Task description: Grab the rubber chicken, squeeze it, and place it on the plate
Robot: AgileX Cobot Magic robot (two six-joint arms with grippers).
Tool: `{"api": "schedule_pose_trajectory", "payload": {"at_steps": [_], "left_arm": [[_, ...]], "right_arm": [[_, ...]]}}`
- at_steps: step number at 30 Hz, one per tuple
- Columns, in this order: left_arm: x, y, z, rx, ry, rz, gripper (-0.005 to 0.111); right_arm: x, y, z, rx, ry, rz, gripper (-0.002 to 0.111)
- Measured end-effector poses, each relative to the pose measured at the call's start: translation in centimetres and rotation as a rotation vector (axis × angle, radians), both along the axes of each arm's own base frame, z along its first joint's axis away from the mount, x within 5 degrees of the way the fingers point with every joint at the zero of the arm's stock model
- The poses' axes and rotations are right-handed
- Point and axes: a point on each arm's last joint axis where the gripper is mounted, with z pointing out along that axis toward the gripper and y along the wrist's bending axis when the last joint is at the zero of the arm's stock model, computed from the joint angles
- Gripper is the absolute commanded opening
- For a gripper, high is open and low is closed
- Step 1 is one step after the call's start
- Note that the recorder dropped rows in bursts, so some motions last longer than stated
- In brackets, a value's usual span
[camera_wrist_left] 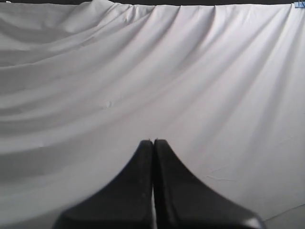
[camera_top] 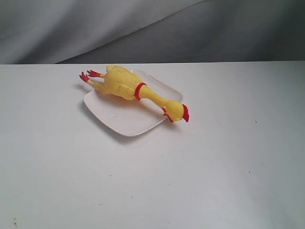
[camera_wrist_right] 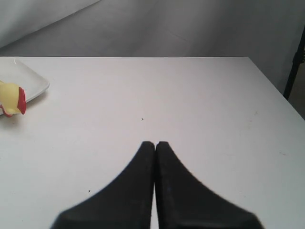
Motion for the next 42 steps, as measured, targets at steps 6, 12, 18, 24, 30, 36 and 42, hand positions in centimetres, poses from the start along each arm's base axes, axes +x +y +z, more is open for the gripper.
{"api": "schedule_pose_trajectory", "payload": {"at_steps": [6, 12, 18, 24, 30, 36, 42], "left_arm": [[0.2, 0.1, -0.6, -0.007, 0.070, 0.006, 0.001], [2.4, 0.5, -6.8, -0.061, 0.297, 0.003, 0.001], [3.1, 0.6, -12.1, -0.140, 0.534, -0.007, 0.001], [3.0, 0.5, -12.6, -0.150, 0.595, -0.006, 0.001], [3.0, 0.5, -12.6, -0.148, 0.598, -0.006, 0.001], [3.0, 0.5, -12.7, -0.148, 0.599, -0.006, 0.001], [3.0, 0.5, -12.7, -0.148, 0.600, -0.006, 0.001]], "right_arm": [[0.0, 0.0, 0.0, 0.000, 0.000, 0.000, 0.000], [0.0, 0.0, 0.0, 0.000, 0.000, 0.000, 0.000], [0.0, 0.0, 0.0, 0.000, 0.000, 0.000, 0.000], [0.0, 0.0, 0.0, 0.000, 0.000, 0.000, 0.000], [0.0, 0.0, 0.0, 0.000, 0.000, 0.000, 0.000], [0.0, 0.0, 0.0, 0.000, 0.000, 0.000, 0.000], [0.0, 0.0, 0.0, 0.000, 0.000, 0.000, 0.000]]}}
